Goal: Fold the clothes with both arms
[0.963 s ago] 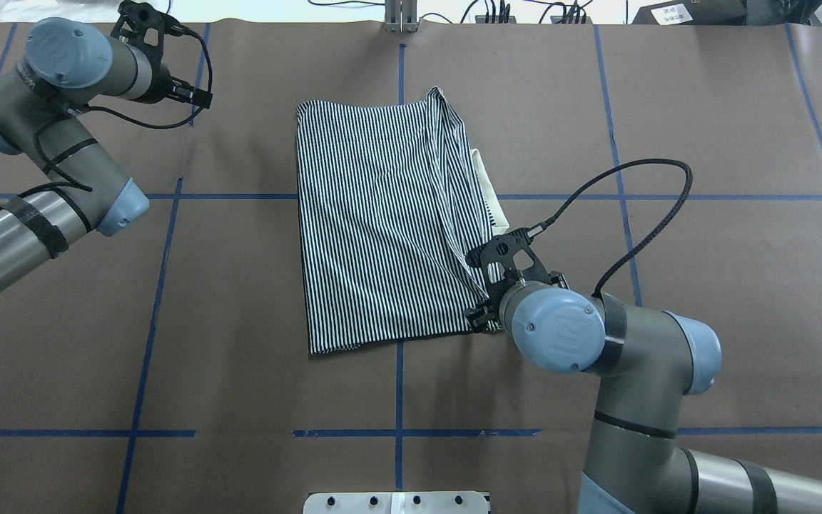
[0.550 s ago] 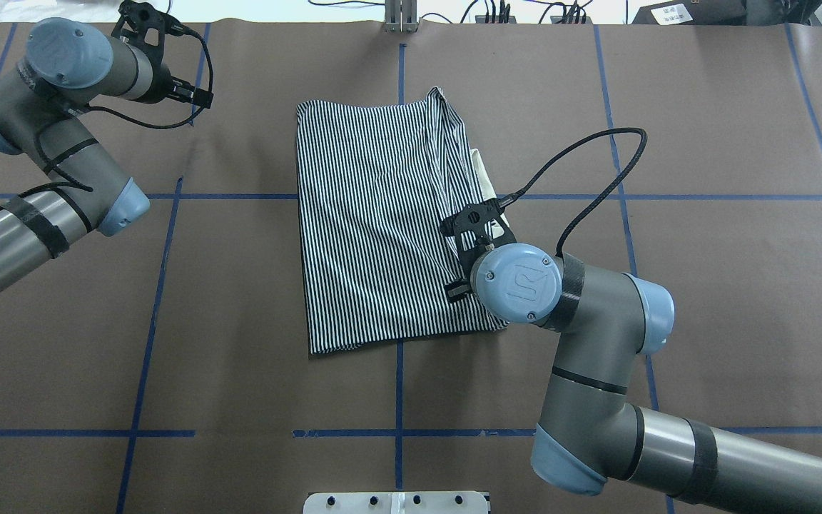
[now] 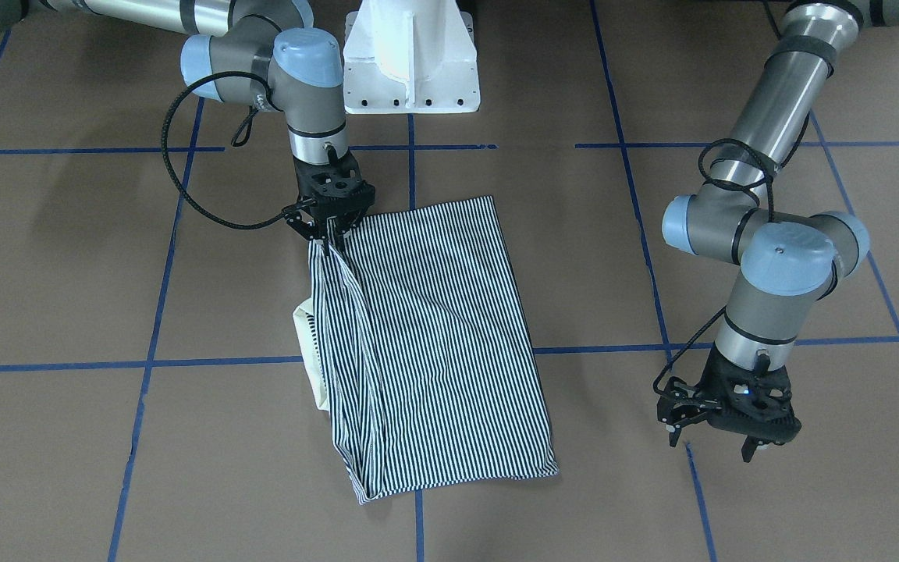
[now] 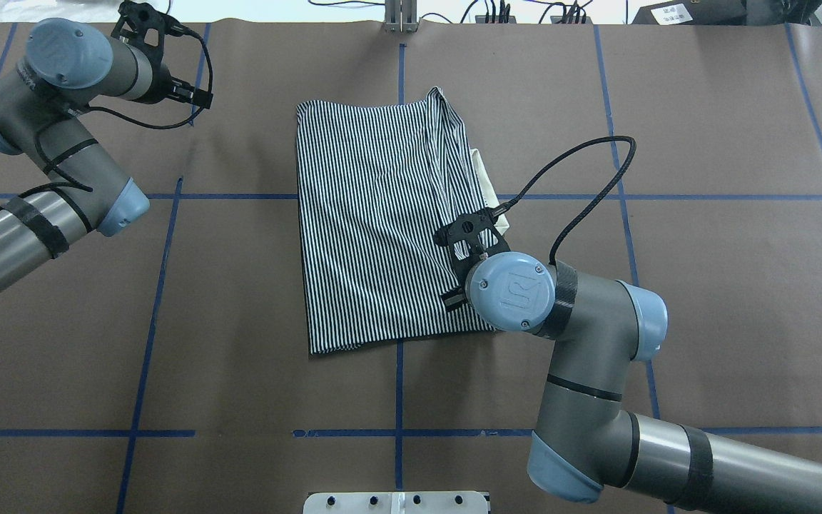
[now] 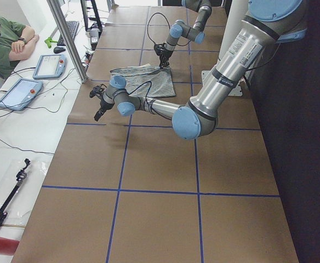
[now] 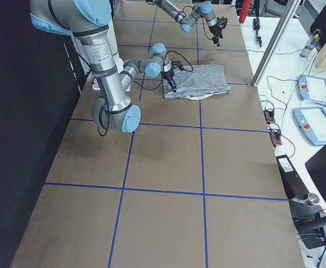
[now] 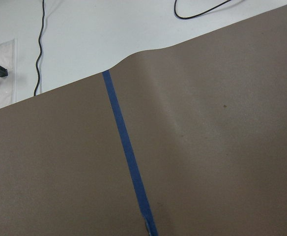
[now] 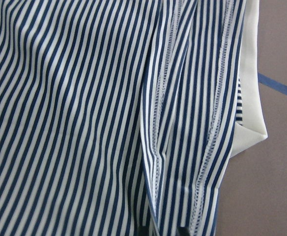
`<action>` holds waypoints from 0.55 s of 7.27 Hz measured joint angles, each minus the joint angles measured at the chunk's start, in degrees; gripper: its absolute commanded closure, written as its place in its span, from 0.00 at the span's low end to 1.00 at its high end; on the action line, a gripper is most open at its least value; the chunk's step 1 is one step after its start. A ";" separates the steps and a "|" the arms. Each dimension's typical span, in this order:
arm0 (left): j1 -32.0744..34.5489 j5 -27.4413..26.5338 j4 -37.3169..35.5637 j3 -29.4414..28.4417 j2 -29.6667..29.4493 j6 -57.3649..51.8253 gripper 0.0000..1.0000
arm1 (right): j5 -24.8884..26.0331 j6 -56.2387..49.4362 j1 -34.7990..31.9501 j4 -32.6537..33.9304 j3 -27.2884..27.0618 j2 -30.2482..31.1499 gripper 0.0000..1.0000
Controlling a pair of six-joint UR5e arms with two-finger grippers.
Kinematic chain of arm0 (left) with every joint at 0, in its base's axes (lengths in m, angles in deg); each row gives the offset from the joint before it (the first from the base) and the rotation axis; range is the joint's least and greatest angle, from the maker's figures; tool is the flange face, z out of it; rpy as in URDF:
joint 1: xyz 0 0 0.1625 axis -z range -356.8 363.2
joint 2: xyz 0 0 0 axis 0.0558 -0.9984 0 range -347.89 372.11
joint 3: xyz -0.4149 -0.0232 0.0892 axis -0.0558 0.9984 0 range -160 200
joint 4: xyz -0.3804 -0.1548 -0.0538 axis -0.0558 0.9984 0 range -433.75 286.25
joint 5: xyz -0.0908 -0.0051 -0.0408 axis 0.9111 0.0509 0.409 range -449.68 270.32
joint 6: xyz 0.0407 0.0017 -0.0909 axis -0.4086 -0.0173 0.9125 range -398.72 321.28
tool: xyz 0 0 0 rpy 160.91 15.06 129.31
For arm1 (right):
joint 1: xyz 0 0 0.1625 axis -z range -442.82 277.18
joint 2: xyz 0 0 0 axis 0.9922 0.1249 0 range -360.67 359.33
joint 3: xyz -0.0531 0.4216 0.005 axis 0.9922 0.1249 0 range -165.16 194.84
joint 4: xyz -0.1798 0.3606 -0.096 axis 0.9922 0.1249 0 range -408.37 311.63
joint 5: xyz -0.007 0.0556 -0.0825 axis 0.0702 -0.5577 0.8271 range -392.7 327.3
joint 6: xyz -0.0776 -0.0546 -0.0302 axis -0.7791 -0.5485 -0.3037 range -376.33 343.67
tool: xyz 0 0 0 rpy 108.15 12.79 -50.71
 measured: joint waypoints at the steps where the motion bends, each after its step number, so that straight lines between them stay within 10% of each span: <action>1: 0.00 0.00 0.00 0.00 0.00 0.00 0.00 | 0.00 -0.02 0.03 0.00 0.00 0.00 1.00; 4: -0.06 0.00 0.01 0.00 0.00 0.06 0.00 | -0.06 -1.83 -0.20 -0.05 -0.87 0.53 1.00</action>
